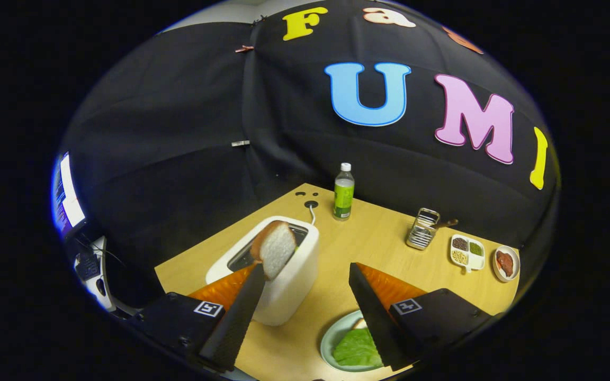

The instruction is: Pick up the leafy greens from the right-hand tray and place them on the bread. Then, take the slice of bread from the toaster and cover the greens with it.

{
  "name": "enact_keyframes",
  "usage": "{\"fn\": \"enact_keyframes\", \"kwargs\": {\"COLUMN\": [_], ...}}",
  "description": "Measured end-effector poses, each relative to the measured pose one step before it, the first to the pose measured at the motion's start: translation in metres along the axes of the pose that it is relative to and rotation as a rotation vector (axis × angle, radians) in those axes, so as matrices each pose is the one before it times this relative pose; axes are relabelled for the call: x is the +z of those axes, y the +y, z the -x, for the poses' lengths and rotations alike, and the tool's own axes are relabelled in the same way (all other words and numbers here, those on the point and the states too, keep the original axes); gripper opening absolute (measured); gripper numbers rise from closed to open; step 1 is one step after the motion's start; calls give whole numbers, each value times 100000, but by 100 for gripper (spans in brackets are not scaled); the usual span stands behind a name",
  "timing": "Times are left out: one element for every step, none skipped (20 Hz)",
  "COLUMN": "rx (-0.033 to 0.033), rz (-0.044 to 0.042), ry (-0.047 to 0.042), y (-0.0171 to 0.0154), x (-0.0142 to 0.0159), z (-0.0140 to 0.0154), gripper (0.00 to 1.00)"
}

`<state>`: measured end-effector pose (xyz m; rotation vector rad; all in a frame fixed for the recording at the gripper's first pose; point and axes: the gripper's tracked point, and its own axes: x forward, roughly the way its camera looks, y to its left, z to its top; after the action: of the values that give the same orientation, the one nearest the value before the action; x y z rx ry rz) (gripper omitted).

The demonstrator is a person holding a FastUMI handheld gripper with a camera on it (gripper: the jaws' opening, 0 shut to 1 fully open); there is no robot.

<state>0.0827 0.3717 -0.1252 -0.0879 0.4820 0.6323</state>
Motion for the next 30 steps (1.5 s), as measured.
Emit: {"fn": "enact_keyframes", "kwargs": {"rx": [914, 993, 833, 798, 787, 416, 149, 51, 124, -128, -825, -1607, -1186, -1069, -1262, -1264, -1024, 65, -622, -114, 76, 286, -28, -204, 395, -362, -1636, -791, 49, 627], "rz": [1106, 994, 903, 598, 726, 962, 998, 800, 325, 217, 423, 479, -17, -392, -808, -742, -962, -1679, -1509, -1070, -679, -551, -354, -346, -1077, -1884, -2749, -2931, -2085, -1109], "ry": [-644, -272, -170, 286, 329, 494, 553, 778, 770, 457, 404, 1035, 1076, 746, 632, 586, 552, 887, 677, 293, 162, -51, -57, -52, 731, 1734, 1309, 648, 331, -219], "y": [903, 824, 816, 632, 647, 547, 475, 284, 156, 77, 54, -295, -210, -165, -232, -245, -217, -68, -134, 60, 143, 55, 187, 37, 12, -65, -318, -165, 217, 212], "x": [480, 288, 88, 57, -49, -71, -12, -155, -385, -233, -165, -372, -457, -308, -187, -131, -103, -285, -210, 52, 156, 106, -25, 91, -215, -213, -66, 63, 277, 269], "z": [-322, -394, -461, -453, -538, -552, -622, -689, -849, -826, -910, -895, -898, -762, -666, -600, -496, -418, -329, -157, -186, 9, 93, 20, -57, 136, 253, 10, -160, 134], "gripper": [99, 99, 99, 99, 99, 99, 99, 99, 99, 99, 99, 99, 98, 98, 98, 98, 98, 97, 96, 87, 80, 66, 62, 52, 43, 34, 29, 20, 20, 16]}}
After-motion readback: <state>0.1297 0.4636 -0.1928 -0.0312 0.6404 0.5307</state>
